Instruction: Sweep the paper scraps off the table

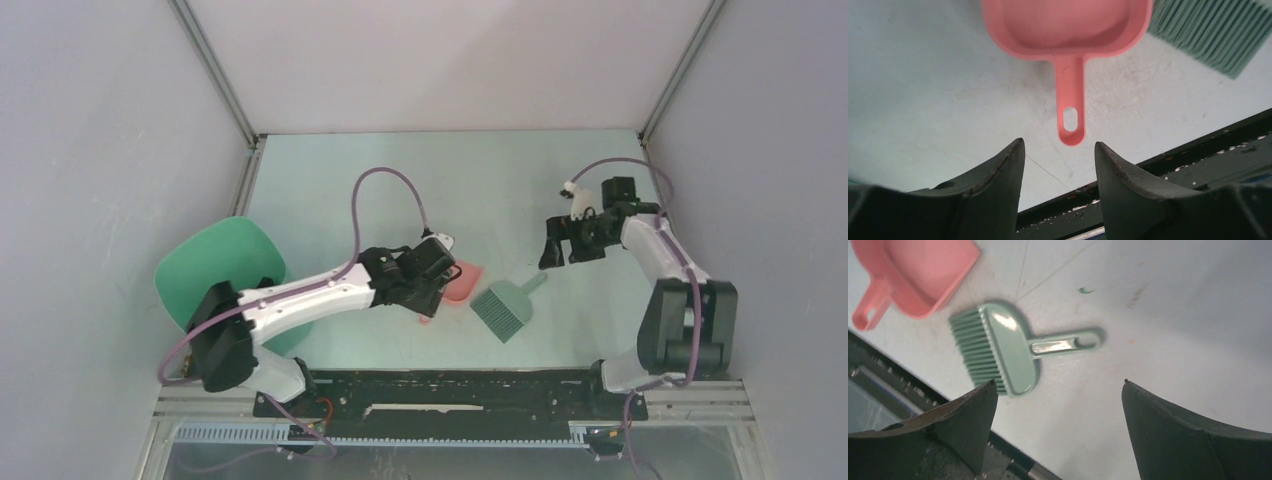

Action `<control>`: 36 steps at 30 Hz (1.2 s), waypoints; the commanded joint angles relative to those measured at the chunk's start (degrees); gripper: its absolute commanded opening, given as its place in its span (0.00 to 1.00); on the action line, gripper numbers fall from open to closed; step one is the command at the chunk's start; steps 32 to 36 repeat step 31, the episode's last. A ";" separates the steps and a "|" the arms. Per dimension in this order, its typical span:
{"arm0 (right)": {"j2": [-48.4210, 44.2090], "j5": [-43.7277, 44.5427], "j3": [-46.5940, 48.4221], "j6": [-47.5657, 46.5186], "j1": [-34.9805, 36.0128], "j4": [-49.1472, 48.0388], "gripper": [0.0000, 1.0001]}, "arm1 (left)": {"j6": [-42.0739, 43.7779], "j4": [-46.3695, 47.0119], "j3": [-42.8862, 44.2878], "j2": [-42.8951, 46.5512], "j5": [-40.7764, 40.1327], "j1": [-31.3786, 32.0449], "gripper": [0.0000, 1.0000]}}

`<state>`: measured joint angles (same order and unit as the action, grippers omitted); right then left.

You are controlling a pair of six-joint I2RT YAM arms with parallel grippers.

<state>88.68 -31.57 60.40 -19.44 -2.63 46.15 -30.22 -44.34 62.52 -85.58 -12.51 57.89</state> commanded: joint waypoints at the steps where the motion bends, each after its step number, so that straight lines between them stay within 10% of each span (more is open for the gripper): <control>1: -9.75 3.90 -1.92 3.88 -3.41 -6.97 1.00 | 5.76 4.14 -0.15 8.73 -7.76 0.17 0.60; 9: -31.04 11.12 -7.82 8.57 -8.78 -17.47 1.00 | 14.71 11.97 -4.63 22.84 -9.90 0.21 0.63; 13: -37.39 19.07 -12.44 22.47 -9.86 -21.80 1.00 | 18.11 13.69 -5.87 25.28 -14.69 0.16 0.82; 19: -39.79 -1.10 -15.21 22.25 -12.38 -21.68 0.98 | 24.44 16.02 -5.54 21.72 -22.74 0.12 0.90; 36: -51.10 6.68 -19.32 27.88 -12.92 -25.62 1.00 | 20.30 27.66 -14.81 32.32 -18.08 -1.53 1.00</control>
